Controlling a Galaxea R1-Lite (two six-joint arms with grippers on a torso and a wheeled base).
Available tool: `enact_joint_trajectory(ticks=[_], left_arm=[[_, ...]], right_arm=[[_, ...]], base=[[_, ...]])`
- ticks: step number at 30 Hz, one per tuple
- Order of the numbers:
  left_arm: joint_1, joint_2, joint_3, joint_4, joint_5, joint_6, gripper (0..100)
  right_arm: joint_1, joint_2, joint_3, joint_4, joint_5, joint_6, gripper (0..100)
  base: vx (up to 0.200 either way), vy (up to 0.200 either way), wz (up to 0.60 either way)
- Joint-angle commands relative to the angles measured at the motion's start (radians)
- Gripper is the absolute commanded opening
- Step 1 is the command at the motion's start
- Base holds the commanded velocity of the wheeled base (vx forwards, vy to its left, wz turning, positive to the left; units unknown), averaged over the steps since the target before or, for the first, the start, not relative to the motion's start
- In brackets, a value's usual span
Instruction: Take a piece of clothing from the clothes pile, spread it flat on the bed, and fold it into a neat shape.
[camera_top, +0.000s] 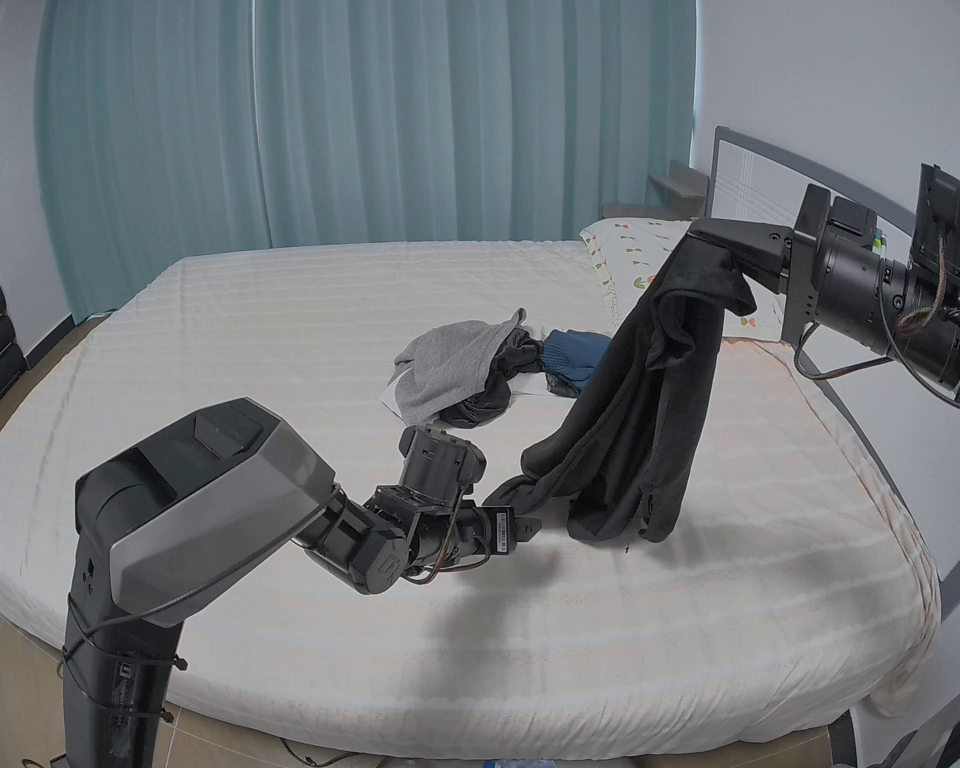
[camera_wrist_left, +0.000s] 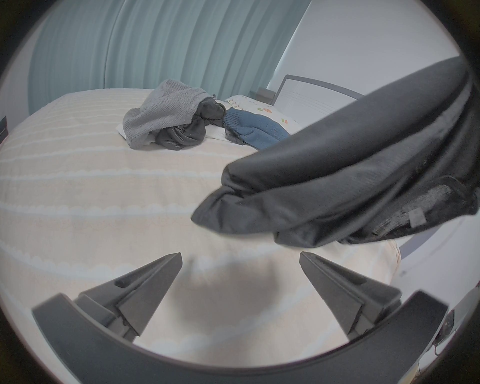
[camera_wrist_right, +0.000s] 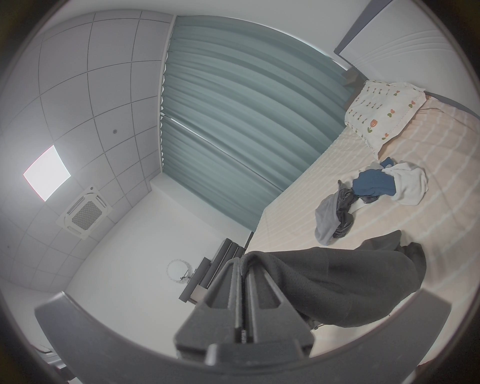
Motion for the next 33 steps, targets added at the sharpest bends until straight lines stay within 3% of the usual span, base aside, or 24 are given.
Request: enact_joint_trajectory(ticks=[1, 15, 16, 21, 27, 30, 33], left_arm=[[0.002, 0.057, -0.062, 0.000, 0.001, -0.001, 100], [0.002, 0.157, -0.195, -0.002, 0.001, -0.004, 100], [0.002, 0.160, -0.205, 0.000, 0.001, -0.004, 0], [0.009, 0.166, -0.214, -0.003, 0.006, -0.016, 0], [0.017, 0.082, -0.198, 0.011, 0.093, -0.126, 0], [0.028, 0.010, -0.166, 0.063, 0.090, -0.165, 0], [0.051, -0.141, -0.148, 0.221, 0.087, -0.228, 0]], right_arm=[[0.020, 0.004, -0.017, -0.002, -0.001, 0.000, 0], [0.008, 0.020, -0.052, -0.005, -0.004, 0.011, 0], [0.004, 0.020, -0.051, -0.005, -0.005, 0.012, 0], [-0.035, 0.026, -0.034, -0.003, -0.002, 0.015, 0], [-0.091, 0.067, 0.027, -0.006, 0.005, 0.015, 0], [-0.097, 0.090, 0.043, -0.008, 0.005, 0.015, 0], [-0.103, 0.164, 0.041, -0.017, -0.010, 0.012, 0]], base=[[0.000, 0.000, 0.00], [0.000, 0.000, 0.00], [0.000, 0.000, 0.00], [0.000, 0.000, 0.00], [0.000, 0.000, 0.00], [0.000, 0.000, 0.00], [0.000, 0.000, 0.00]])
